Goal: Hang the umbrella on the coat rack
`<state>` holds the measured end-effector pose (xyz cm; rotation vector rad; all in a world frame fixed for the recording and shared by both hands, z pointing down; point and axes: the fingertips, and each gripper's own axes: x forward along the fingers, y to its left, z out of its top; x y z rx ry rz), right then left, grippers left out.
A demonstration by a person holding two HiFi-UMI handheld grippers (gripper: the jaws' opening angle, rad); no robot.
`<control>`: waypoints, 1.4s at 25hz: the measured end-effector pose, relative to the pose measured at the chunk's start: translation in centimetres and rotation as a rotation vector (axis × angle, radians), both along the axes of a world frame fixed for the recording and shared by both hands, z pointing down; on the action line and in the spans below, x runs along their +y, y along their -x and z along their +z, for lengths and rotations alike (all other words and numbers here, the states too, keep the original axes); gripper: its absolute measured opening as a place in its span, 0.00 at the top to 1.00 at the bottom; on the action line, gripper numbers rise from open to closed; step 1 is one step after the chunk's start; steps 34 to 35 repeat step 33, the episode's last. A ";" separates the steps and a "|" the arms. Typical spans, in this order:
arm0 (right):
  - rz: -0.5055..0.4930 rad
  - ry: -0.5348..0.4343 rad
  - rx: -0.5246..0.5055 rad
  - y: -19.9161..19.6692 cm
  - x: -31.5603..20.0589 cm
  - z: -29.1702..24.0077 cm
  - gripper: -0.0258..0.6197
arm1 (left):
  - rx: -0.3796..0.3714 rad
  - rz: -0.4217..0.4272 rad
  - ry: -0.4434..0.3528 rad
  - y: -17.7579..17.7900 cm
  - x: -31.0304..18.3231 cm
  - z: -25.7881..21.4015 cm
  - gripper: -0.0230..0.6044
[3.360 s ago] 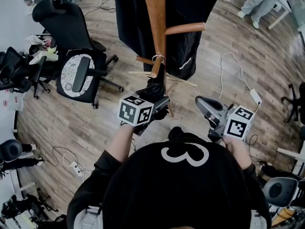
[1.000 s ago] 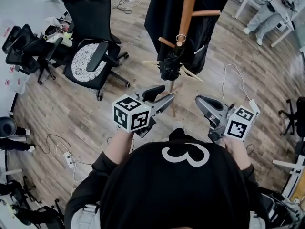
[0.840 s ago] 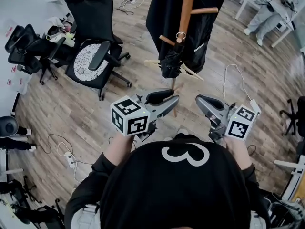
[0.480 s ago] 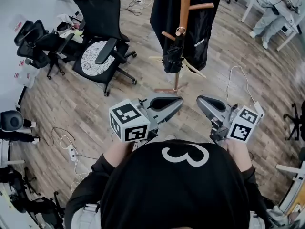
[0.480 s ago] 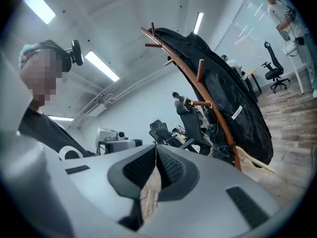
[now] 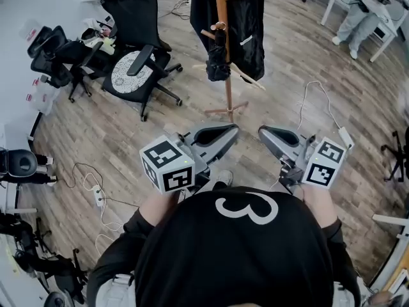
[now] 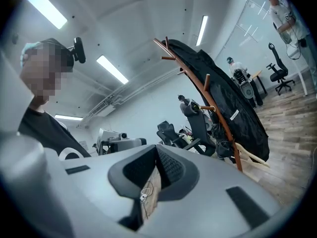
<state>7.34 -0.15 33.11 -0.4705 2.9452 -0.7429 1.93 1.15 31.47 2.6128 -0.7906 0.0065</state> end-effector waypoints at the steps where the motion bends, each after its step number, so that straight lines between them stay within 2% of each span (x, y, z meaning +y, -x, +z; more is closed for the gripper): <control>1: -0.006 -0.013 -0.002 -0.3 0.8 -0.3 0.92 | 0.000 0.002 -0.002 -0.5 0.8 -0.2 0.94; 7: -0.013 -0.058 -0.024 -3.0 5.6 -1.5 0.92 | -0.022 -0.012 -0.031 -3.3 5.8 -0.6 0.94; 11: -0.019 -0.106 -0.005 -3.8 8.4 -2.1 0.92 | -0.039 0.004 -0.088 -5.2 8.8 -1.3 0.94; 18: -0.030 -0.141 -0.007 -5.2 13.1 -3.0 0.92 | -0.034 -0.011 -0.121 -6.5 13.4 -2.3 0.94; 27: -0.045 -0.167 -0.014 -5.9 16.4 -3.8 0.92 | -0.074 -0.019 -0.141 -7.3 16.5 -2.7 0.94; 35: -0.047 -0.167 -0.017 -6.9 17.8 -3.6 0.92 | -0.077 -0.019 -0.131 -8.4 17.9 -2.4 0.94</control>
